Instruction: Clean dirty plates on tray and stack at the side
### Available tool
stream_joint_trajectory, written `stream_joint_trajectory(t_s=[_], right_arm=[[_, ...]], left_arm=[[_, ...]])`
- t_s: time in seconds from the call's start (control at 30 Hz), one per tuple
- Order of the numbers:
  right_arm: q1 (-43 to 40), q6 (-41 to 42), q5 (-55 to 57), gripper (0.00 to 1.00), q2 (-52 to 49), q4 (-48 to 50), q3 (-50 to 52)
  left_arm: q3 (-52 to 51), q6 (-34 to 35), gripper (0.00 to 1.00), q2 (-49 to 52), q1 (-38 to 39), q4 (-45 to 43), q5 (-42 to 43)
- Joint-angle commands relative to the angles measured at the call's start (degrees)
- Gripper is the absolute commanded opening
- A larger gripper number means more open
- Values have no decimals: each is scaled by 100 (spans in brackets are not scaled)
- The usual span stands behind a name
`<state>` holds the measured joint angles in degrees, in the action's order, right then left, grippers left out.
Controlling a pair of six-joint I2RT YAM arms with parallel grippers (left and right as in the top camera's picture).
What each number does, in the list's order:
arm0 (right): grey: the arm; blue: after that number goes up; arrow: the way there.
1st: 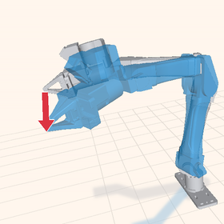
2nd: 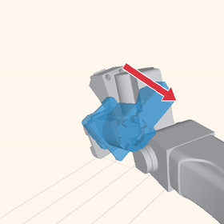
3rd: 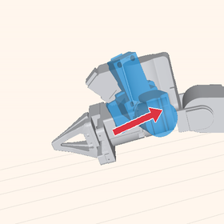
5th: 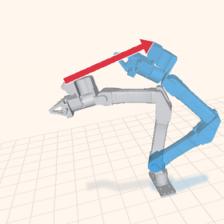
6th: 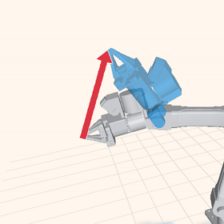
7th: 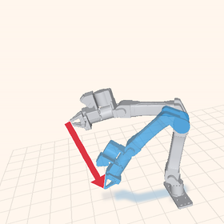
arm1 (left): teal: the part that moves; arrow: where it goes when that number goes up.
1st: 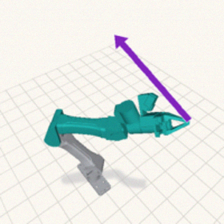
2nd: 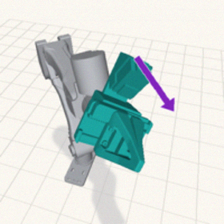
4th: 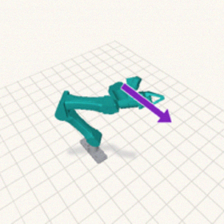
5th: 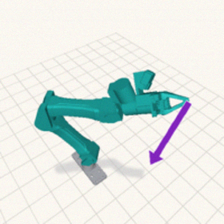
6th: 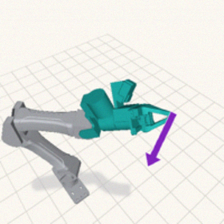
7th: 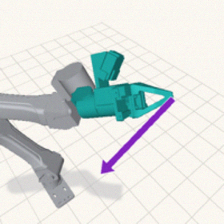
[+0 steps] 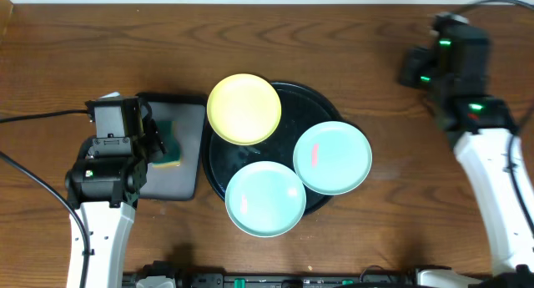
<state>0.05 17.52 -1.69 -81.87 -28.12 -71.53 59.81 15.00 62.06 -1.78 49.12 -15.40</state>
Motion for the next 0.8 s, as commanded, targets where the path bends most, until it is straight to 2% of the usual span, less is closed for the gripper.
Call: stream_joint_trajectory(t_s=[0.0,0.03,0.07,0.1,0.23,0.43,0.6,0.77], right_arm=[[-374,-621,-457,52,39,-455,-4],[-417,-645,-581,68,13,-599,0],[-422,-643,-675,78,-17,-702,7],[-389,-625,-758,83,-61,-767,9],[17,-372,-986,84,-348,-629,20],[1255,-503,-1075,77,-1182,234,20],[2236,-850,-957,76,-2277,1287,20],[2811,-866,-592,76,-3309,2492,20]], left_arm=[[118,7,81,7,-17,13,-74],[118,7,81,7,-17,13,-74],[118,7,81,7,-17,13,-74],[118,7,81,7,-20,13,-74],[118,7,81,7,-17,13,-74],[118,7,81,7,-17,13,-74],[118,7,81,7,-17,13,-74],[118,7,81,7,-17,13,-74]])
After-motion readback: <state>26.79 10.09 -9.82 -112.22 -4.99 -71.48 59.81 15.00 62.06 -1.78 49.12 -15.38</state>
